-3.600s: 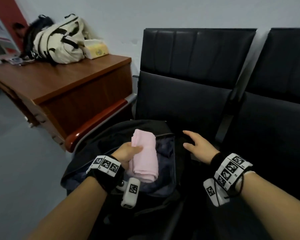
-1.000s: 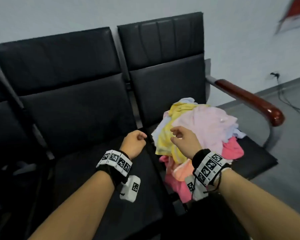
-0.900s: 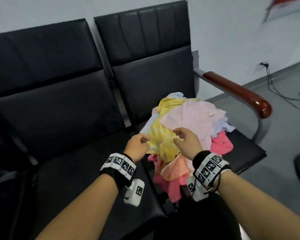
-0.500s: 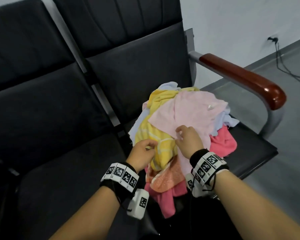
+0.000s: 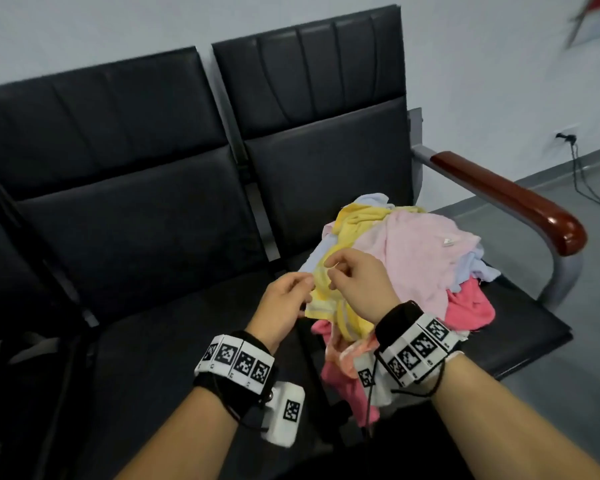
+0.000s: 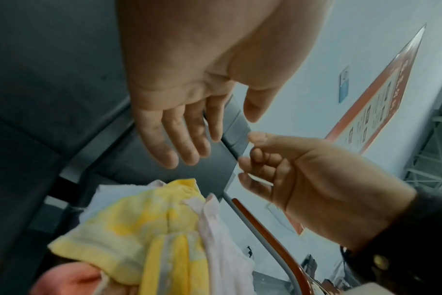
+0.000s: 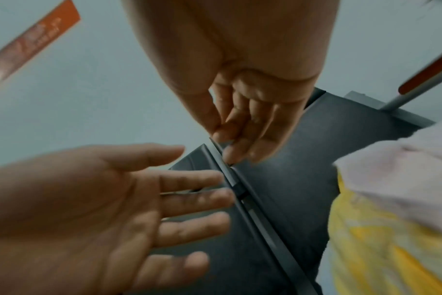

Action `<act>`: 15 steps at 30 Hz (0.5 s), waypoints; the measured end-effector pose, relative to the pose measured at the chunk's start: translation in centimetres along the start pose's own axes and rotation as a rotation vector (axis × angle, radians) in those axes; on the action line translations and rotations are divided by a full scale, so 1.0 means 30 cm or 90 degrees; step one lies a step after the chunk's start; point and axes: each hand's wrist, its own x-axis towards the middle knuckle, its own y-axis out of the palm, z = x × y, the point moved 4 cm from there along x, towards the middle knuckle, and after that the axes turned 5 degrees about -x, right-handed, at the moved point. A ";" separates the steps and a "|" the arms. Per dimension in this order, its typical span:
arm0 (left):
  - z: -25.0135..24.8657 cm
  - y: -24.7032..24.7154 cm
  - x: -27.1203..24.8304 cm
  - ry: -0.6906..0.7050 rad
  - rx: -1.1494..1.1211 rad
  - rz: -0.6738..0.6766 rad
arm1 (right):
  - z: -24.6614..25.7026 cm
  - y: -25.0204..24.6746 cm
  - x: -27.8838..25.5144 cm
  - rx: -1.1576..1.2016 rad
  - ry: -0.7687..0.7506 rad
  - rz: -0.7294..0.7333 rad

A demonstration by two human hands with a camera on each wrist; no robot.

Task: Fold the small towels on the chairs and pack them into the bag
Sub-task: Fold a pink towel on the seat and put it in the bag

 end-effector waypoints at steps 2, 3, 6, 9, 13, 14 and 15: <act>0.007 -0.060 -0.037 -0.004 0.007 -0.009 | -0.029 0.006 -0.012 -0.025 0.037 -0.021; 0.019 -0.080 -0.047 -0.014 0.015 -0.013 | -0.067 0.009 -0.019 -0.048 0.071 -0.011; 0.062 -0.095 -0.055 -0.039 0.045 -0.018 | -0.227 0.004 -0.060 -0.160 0.186 0.005; 0.093 -0.048 -0.033 -0.047 0.055 0.002 | -0.354 -0.004 -0.088 -0.211 0.242 -0.002; 0.125 0.023 0.018 -0.057 0.068 0.018 | -0.447 0.011 -0.062 -0.188 0.274 0.010; 0.131 0.037 0.030 -0.060 0.071 0.018 | -0.457 0.013 -0.052 -0.191 0.271 0.008; 0.135 0.051 0.043 -0.063 0.070 0.020 | -0.462 0.011 -0.042 -0.201 0.271 0.001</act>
